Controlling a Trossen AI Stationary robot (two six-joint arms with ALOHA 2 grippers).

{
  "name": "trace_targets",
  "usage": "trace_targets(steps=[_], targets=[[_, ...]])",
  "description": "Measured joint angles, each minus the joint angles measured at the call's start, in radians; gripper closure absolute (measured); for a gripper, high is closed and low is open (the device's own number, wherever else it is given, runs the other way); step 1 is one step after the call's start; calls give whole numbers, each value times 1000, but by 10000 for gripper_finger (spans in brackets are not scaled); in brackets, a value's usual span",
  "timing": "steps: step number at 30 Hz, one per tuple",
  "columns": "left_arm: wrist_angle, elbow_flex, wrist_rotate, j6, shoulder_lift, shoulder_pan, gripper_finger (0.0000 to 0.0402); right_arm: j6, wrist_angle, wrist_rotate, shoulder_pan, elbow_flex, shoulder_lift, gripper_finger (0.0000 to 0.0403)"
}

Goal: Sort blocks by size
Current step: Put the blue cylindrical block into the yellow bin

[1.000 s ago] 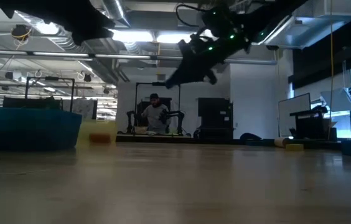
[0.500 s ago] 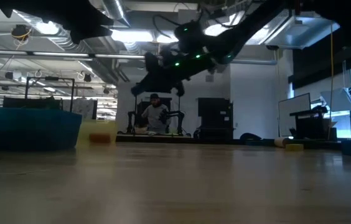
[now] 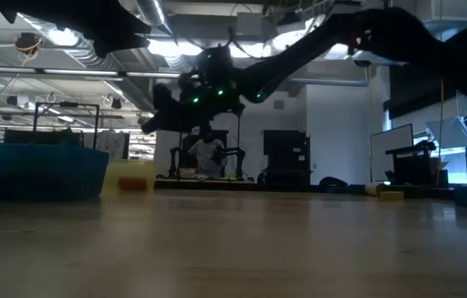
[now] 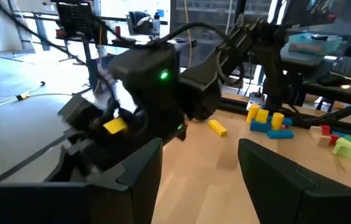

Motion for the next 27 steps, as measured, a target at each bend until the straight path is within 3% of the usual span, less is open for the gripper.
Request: trace_targets(steps=[10, 27], targets=[[-2, 0, 0, 20, 0, 0, 206, 31, -62, 5, 2, 187, 161, 262], [-24, 0, 0, 25, 0, 0, 206, -7, -132, 18, 2, 196, 193, 262]])
